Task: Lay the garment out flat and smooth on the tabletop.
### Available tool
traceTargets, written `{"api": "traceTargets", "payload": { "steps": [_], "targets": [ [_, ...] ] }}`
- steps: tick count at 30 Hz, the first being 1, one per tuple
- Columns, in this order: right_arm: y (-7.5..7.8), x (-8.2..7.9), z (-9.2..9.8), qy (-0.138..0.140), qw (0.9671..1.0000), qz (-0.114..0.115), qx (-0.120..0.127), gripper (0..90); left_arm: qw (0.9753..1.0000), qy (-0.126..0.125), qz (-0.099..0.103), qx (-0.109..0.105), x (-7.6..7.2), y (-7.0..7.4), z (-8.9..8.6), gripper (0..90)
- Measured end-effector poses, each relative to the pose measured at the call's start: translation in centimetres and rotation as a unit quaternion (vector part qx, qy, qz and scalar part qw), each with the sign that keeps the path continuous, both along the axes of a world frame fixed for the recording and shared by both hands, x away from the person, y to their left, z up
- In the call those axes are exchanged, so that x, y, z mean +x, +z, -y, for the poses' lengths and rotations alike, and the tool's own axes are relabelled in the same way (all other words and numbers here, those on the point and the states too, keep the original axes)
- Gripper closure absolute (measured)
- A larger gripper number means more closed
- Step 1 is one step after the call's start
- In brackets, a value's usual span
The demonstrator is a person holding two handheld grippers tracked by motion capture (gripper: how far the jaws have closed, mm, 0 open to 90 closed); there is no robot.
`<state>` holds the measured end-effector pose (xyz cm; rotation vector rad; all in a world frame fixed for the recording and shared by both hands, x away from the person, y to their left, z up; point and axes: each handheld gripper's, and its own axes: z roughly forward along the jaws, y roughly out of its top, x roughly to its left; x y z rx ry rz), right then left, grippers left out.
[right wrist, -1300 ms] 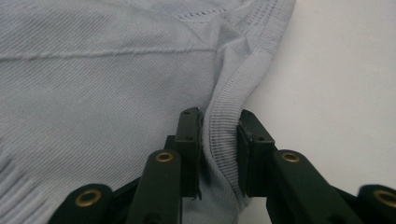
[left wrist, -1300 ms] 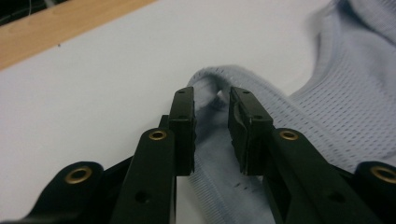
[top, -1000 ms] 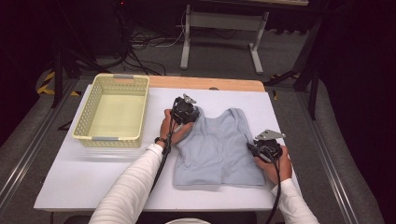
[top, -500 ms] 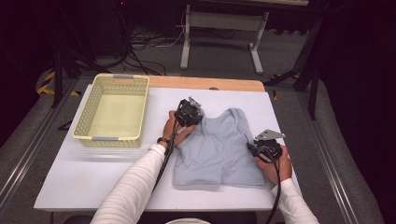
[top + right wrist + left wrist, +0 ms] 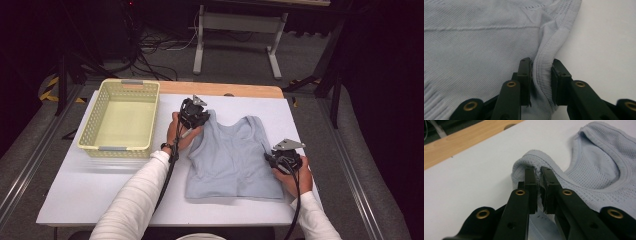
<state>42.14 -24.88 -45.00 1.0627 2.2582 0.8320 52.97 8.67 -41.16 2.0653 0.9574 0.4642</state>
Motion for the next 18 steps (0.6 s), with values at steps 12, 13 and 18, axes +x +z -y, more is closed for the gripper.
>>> {"api": "traceTargets", "payload": {
  "steps": [12,13,18],
  "targets": [
    [0.1,-0.1,0.0,0.003,1.0,0.0,-0.002,78.1,0.9995,0.022,0.015,0.015,-0.4,1.1,0.0,79.0],
    [0.2,-0.2,0.0,0.002,1.0,0.0,0.0,79.5,0.9995,0.02,0.015,0.018,-0.5,1.0,0.1,79.1],
    [1.0,-0.6,0.4,0.006,1.0,0.001,0.0,81.8,0.9991,0.016,0.02,0.034,-1.0,0.5,0.7,74.3]
  ]
}}
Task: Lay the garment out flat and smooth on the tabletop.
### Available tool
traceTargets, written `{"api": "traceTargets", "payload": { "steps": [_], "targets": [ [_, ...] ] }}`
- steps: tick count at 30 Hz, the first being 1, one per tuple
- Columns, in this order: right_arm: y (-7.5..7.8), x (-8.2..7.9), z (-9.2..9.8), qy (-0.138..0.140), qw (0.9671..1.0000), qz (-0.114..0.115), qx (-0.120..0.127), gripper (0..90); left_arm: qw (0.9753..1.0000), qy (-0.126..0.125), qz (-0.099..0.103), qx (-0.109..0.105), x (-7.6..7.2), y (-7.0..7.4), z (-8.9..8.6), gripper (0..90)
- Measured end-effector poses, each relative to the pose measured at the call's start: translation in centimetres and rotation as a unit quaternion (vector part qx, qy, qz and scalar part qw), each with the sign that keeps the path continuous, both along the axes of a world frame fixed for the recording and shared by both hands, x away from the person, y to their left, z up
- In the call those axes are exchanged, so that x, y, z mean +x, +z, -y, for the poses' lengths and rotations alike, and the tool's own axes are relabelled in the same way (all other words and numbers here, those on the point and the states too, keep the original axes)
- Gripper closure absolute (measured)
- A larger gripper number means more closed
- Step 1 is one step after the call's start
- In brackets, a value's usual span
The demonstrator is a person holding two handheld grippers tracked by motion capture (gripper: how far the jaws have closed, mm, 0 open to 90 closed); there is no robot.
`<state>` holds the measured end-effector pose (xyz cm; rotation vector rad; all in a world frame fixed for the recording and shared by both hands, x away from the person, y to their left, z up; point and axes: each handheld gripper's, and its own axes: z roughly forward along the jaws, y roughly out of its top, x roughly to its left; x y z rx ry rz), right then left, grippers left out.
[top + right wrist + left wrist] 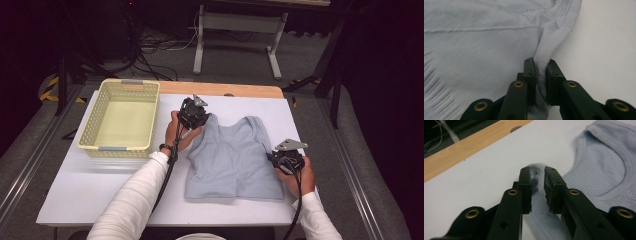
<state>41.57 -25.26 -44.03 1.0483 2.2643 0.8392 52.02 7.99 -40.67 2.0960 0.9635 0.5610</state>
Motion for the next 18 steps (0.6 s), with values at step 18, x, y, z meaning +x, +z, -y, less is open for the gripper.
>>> {"api": "traceTargets", "payload": {
  "steps": [18],
  "targets": [
    [1.9,7.9,0.2,-0.024,0.996,0.048,0.071,49.9,0.9982,0.048,-0.027,0.022,3.1,-4.1,1.1,38.6]
  ]
}}
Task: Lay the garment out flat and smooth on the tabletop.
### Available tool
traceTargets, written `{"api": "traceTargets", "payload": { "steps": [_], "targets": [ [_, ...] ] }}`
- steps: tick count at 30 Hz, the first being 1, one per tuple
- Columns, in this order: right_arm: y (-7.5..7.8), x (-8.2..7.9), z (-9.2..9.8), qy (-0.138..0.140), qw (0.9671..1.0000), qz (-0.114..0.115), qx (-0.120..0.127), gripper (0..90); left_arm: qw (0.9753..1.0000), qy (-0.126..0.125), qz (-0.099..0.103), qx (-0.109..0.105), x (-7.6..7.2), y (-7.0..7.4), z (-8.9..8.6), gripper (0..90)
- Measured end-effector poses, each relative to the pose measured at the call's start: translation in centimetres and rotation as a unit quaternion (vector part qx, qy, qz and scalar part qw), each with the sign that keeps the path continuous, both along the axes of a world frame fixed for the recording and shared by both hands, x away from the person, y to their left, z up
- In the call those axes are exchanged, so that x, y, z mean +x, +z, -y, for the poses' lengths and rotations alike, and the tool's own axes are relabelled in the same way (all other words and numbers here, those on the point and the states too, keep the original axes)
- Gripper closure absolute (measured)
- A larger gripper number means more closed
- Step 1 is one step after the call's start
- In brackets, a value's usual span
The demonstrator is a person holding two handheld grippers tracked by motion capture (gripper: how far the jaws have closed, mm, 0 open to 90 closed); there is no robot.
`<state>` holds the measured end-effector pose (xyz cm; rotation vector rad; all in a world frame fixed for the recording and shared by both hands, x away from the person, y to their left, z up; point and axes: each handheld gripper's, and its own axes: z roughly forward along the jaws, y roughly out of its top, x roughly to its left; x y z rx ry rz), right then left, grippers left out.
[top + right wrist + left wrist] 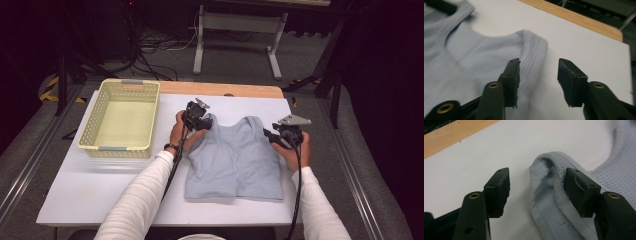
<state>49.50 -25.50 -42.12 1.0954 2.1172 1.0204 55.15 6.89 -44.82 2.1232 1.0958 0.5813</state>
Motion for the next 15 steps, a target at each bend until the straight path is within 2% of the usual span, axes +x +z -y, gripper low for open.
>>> {"api": "traceTargets", "payload": {
  "steps": [1,3,4,5,7,10,12,13,14,15],
  "targets": [
    [-0.4,1.5,-0.2,-0.008,1.0,-0.005,0.004,48.8,1.0,-0.003,-0.004,-0.005,0.2,-0.1,0.0,38.6],
    [-1.0,3.5,-0.8,-0.008,0.9998,-0.018,0.006,47.2,0.9999,-0.004,-0.01,-0.006,0.6,-0.5,0.1,38.7],
    [-1.4,4.3,-1.0,-0.007,0.9996,-0.025,0.009,45.6,0.9998,-0.009,-0.015,-0.014,0.7,-0.6,0.0,38.9],
    [-1.7,5.0,-1.3,-0.006,0.9992,-0.035,0.016,44.9,0.9994,-0.019,-0.019,-0.023,0.8,-0.7,0.0,44.2],
    [-2.2,6.0,-2.0,-0.011,0.9991,-0.04,-0.002,42.9,0.999,-0.026,-0.023,-0.028,0.9,-0.7,-0.1,49.0],
    [-2.9,6.9,-2.8,-0.011,0.9983,-0.057,-0.005,43.1,0.9977,-0.045,-0.033,-0.039,1.1,-0.7,-0.1,62.2],
    [-3.2,7.3,-3.0,-0.011,0.9975,-0.069,-0.01,49.8,0.9971,-0.06,-0.034,-0.033,1.0,-0.6,0.1,75.7],
    [-3.2,7.4,-3.0,-0.004,0.9973,-0.074,-0.001,59.1,0.9972,-0.063,-0.032,-0.024,0.9,-0.4,0.2,79.1],
    [-3.1,7.4,-2.9,0.003,0.9966,-0.082,0.008,63.8,0.9975,-0.062,-0.029,-0.017,0.8,-0.3,0.4,80.7],
    [-3.1,7.4,-3.0,0.003,0.9963,-0.085,0.009,70.3,0.9976,-0.061,-0.026,-0.021,0.7,0.0,0.4,81.1]
  ]
}}
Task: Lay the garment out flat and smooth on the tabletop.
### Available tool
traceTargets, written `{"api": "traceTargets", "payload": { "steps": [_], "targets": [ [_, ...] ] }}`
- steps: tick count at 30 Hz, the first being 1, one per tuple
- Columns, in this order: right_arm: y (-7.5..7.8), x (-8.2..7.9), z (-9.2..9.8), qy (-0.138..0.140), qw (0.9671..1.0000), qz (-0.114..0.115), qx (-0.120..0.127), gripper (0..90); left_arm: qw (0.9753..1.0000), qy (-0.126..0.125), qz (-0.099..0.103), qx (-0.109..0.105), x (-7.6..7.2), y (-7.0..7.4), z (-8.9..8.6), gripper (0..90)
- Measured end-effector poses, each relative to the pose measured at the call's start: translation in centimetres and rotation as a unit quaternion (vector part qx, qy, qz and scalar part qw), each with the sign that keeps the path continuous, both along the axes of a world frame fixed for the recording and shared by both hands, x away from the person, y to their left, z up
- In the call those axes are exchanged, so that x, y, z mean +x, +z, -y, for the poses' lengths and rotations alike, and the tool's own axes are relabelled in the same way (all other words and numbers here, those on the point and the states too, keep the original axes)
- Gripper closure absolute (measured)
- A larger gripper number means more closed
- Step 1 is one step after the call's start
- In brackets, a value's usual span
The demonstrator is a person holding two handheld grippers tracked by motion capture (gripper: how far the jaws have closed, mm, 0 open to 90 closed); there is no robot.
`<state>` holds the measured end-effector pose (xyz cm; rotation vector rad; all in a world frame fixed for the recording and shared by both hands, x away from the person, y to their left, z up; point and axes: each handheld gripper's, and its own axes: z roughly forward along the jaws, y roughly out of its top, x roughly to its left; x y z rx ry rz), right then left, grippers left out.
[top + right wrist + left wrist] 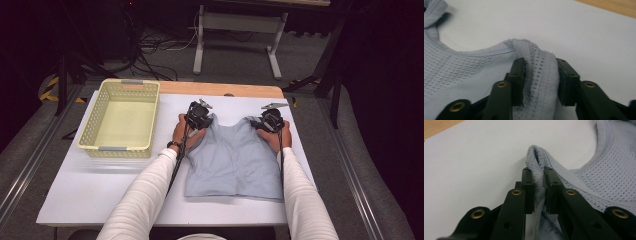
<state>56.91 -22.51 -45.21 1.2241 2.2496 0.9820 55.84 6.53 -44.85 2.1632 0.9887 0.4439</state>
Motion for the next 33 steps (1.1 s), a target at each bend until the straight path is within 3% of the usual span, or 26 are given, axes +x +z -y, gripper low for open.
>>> {"api": "traceTargets", "payload": {
  "steps": [1,2,6,13,16,18,22,25,29,31,33],
  "targets": [
    [0.2,-0.1,0.0,0.006,1.0,-0.004,-0.001,80.9,1.0,-0.003,0.004,-0.008,-0.1,0.4,-0.2,81.2],
    [0.4,-0.2,0.0,0.006,1.0,-0.002,-0.001,84.0,0.9998,-0.002,0.01,-0.016,-0.3,0.9,-0.4,81.2],
    [2.4,-1.1,1.3,-0.023,0.9991,0.033,0.009,85.6,0.9986,0.003,0.033,-0.041,-0.9,3.4,-1.0,80.6],
    [7.0,-2.8,2.7,-0.048,0.9938,0.099,0.02,85.7,0.9949,-0.006,0.082,-0.059,-1.9,7.6,-1.1,75.4],
    [8.0,-3.3,2.5,-0.05,0.9917,0.117,0.016,84.8,0.9938,-0.003,0.092,-0.062,-2.1,8.4,-0.9,71.8],
    [8.0,-3.3,2.2,-0.046,0.992,0.117,0.011,80.9,0.994,-0.005,0.094,-0.055,-2.2,8.4,-0.6,70.7],
    [7.8,-3.3,1.5,-0.058,0.9912,0.119,0.01,51.8,0.9948,-0.006,0.093,-0.043,-2.4,7.7,0.0,64.4],
    [7.5,-3.2,1.2,-0.062,0.991,0.118,-0.004,40.0,0.9953,-0.013,0.09,-0.032,-3.0,6.9,0.4,61.3],
    [7.3,-3.5,1.3,-0.065,0.9919,0.109,0.002,29.3,0.996,-0.018,0.08,-0.036,-4.3,5.9,0.1,51.6],
    [7.1,-4.3,1.5,-0.061,0.9921,0.109,0.015,28.6,0.9963,-0.023,0.075,-0.035,-5.5,5.2,-0.2,46.2],
    [6.7,-5.2,1.5,-0.061,0.9917,0.112,0.011,28.6,0.996,-0.031,0.078,-0.03,-6.9,4.7,-0.6,37.2]
  ]
}}
